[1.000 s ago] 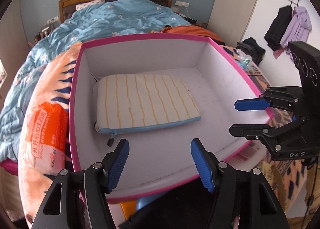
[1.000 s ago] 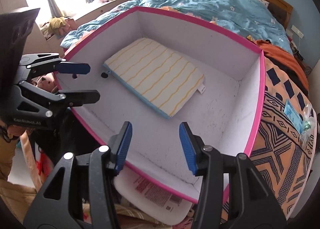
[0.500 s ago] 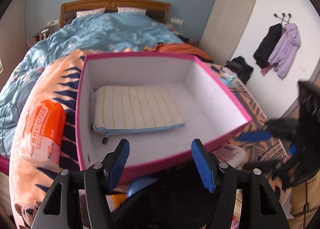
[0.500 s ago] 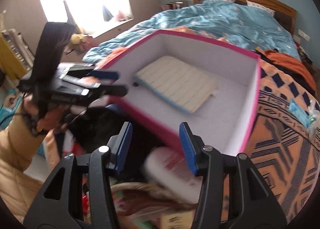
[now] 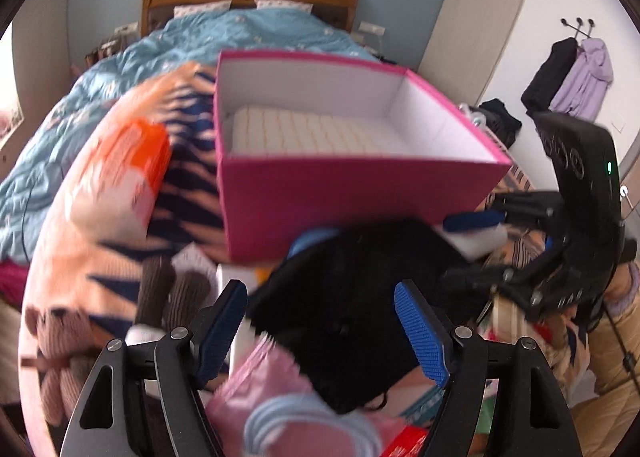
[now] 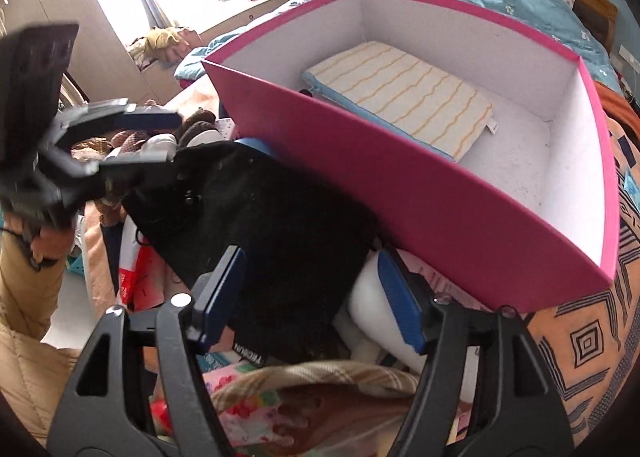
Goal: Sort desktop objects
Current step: 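Move the right gripper to the black fabric pouch and grasp it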
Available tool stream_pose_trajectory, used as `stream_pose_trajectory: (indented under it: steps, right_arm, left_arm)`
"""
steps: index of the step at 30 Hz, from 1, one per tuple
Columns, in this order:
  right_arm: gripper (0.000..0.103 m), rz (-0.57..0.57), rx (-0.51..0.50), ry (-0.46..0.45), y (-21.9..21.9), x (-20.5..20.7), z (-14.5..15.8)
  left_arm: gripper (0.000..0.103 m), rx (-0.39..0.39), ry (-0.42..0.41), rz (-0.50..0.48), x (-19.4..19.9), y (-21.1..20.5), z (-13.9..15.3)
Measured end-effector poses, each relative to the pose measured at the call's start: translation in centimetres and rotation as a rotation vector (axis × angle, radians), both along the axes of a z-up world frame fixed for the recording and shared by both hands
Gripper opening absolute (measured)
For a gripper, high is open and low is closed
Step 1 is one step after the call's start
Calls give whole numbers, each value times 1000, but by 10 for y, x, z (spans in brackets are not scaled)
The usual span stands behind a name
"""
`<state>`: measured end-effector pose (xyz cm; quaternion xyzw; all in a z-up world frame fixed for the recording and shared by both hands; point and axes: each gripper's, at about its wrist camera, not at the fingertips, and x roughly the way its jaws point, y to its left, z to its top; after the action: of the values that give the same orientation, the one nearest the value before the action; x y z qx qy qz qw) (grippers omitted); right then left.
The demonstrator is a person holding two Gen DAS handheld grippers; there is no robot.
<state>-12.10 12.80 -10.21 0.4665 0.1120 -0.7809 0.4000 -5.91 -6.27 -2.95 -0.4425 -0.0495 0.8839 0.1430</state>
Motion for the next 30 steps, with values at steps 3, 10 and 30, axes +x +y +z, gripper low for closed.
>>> stream_pose_trajectory:
  steps: [3, 10, 30]
  right_arm:
    - [73, 6, 3, -13, -5, -1, -3]
    - [74, 27, -6, -40, -16, -4, -10]
    - [16, 34, -17, 76, -17, 12, 5]
  left_arm:
    - [78, 12, -32, -5, 3, -2, -7]
    - [76, -30, -65, -27, 5, 12, -10]
    - [45, 35, -65, 23, 9, -3, -8]
